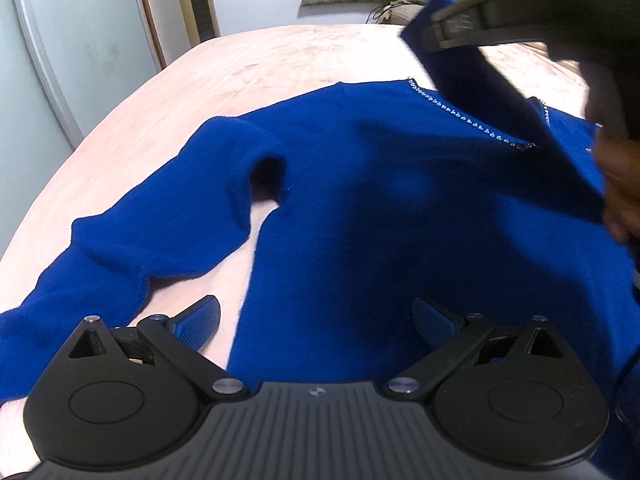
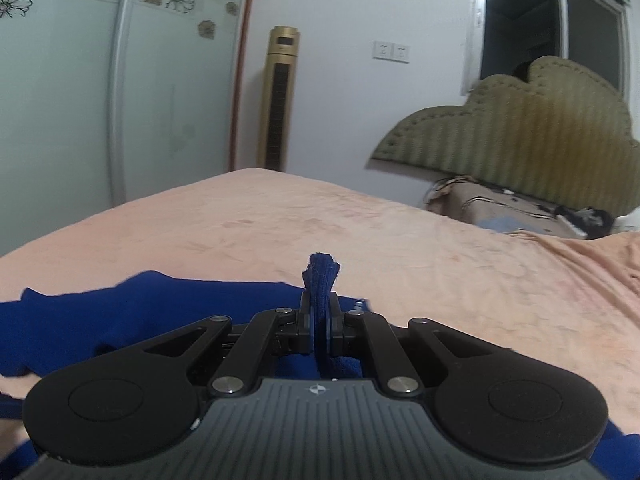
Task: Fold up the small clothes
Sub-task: 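Lift the held sleeve and carry it across the sweater body with the right gripper, then open the right gripper to release the sleeve on the body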
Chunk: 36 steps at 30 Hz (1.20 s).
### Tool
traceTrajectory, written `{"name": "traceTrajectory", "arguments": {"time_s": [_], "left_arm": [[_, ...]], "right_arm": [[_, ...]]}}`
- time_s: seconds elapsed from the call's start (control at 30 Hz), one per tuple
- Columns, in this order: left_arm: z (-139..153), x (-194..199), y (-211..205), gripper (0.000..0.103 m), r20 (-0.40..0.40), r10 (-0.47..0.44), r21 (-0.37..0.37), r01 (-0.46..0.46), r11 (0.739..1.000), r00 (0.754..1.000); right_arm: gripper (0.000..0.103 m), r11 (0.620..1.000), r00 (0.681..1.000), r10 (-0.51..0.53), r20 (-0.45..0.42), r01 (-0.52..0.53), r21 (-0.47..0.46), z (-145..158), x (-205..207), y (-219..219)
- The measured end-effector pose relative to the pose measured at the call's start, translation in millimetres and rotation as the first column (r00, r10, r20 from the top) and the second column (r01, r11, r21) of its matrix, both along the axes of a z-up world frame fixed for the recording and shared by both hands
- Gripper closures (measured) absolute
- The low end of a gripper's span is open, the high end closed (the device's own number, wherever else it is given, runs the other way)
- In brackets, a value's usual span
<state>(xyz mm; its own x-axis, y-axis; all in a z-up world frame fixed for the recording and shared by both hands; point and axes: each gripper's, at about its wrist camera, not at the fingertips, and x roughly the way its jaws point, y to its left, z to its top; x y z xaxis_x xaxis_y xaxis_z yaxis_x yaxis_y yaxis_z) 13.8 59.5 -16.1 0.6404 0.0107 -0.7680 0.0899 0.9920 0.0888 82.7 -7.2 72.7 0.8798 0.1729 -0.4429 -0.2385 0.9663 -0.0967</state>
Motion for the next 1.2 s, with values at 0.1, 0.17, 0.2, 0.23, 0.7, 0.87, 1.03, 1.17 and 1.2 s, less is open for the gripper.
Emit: {"name": "traceTrajectory", "arguments": {"time_s": [0.1,0.17,0.2,0.23,0.7,0.87,1.03,1.17,1.2], "left_arm": [[-0.9,-0.7,2.7,0.000,0.000,0.005,0.000,-0.005,1.000,1.000],[-1.5,0.4,4.8,0.000,0.000,0.010,0.000,-0.010,1.000,1.000],[-1.2,-0.7,5.1,0.000,-0.001,0.012,0.000,-0.012,1.000,1.000],[-1.5,-0.7,6.3,0.000,-0.002,0.014,-0.002,-0.014,1.000,1.000],[-4.7,1.3,7.3,0.000,0.001,0.025,0.009,-0.025,1.000,1.000],[-3.7,1.9,10.1,0.000,0.003,0.029,0.004,-0.029,1.000,1.000],[-3.4,3.6,9.1,0.000,0.009,0.035,0.010,-0.035,0.999,0.999],[-4.3,6.1,8.2,0.000,0.012,0.043,0.010,-0.043,0.999,0.999],[-4.6,6.4,7.7,0.000,0.012,0.044,0.013,-0.044,0.999,0.999]], "right_arm": [[0.093,0.999,0.999,0.030,-0.012,-0.029,0.018,-1.2,8.3,13.5],[0.093,0.999,0.999,0.048,-0.021,-0.047,0.027,-2.5,11.4,21.3],[0.093,0.998,0.998,0.060,-0.027,-0.059,0.036,-3.1,13.0,24.6],[0.093,0.996,0.997,0.072,-0.032,-0.070,0.049,-4.1,13.9,27.7],[0.092,0.971,0.970,0.166,-0.176,-0.130,0.200,-33.7,30.8,43.4],[0.075,0.950,0.940,0.234,-0.248,-0.167,0.264,-42.0,34.0,40.9],[0.072,0.942,0.952,0.228,-0.203,-0.164,0.292,-23.6,18.0,17.2],[0.071,0.945,0.950,0.177,-0.259,-0.090,0.316,-20.2,13.1,-3.5],[0.071,0.946,0.940,0.178,-0.290,-0.082,0.314,-23.9,13.7,-4.4]]}}
